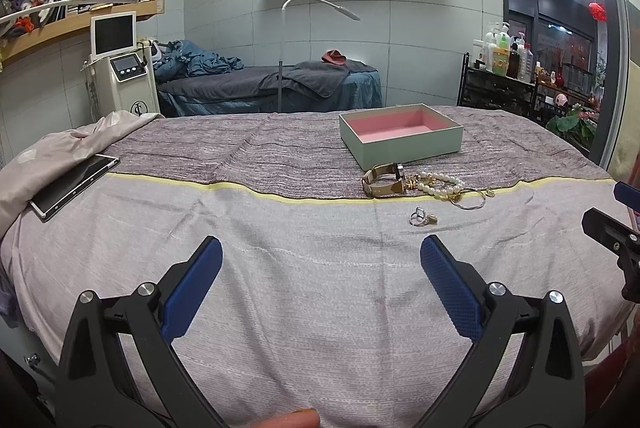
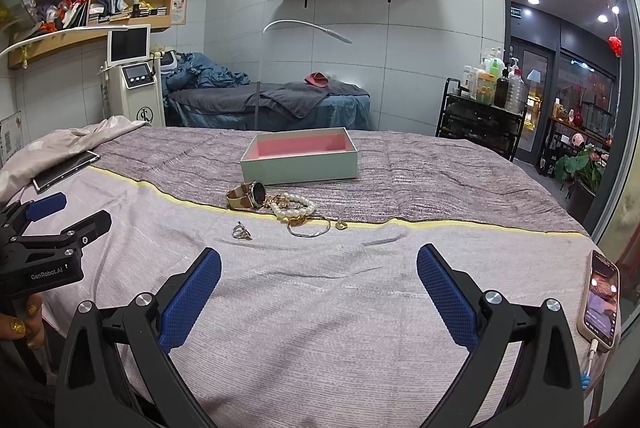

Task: Organize jewelry
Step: 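Reach the left tool to the tan-strap watch and close on it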

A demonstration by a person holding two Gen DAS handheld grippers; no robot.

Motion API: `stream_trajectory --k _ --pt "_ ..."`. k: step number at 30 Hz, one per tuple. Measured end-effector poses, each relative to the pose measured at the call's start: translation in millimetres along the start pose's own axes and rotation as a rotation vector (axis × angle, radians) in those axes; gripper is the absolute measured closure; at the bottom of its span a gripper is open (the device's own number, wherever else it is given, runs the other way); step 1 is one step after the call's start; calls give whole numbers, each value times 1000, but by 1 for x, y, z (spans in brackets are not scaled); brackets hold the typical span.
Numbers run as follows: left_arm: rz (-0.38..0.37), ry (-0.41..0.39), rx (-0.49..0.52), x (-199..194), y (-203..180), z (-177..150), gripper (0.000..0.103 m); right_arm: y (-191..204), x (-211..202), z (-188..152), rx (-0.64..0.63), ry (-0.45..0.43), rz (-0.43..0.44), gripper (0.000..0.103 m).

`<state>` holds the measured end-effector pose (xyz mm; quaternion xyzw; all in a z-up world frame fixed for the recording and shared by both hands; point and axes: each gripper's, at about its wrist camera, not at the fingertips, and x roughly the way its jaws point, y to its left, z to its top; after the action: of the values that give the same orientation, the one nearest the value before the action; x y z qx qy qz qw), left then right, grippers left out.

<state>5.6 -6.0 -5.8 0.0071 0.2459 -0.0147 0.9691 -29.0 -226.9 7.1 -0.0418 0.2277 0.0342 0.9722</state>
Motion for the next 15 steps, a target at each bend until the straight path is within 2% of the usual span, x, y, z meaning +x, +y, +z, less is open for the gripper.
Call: stream_trajectory --k 7,15 --pt "-48 115 13 23 -3 -5 5 -3 16 -5 8 64 9 7" --pt "-136 232 9 55 -6 -16 5 -7 48 -17 17 198 33 7"
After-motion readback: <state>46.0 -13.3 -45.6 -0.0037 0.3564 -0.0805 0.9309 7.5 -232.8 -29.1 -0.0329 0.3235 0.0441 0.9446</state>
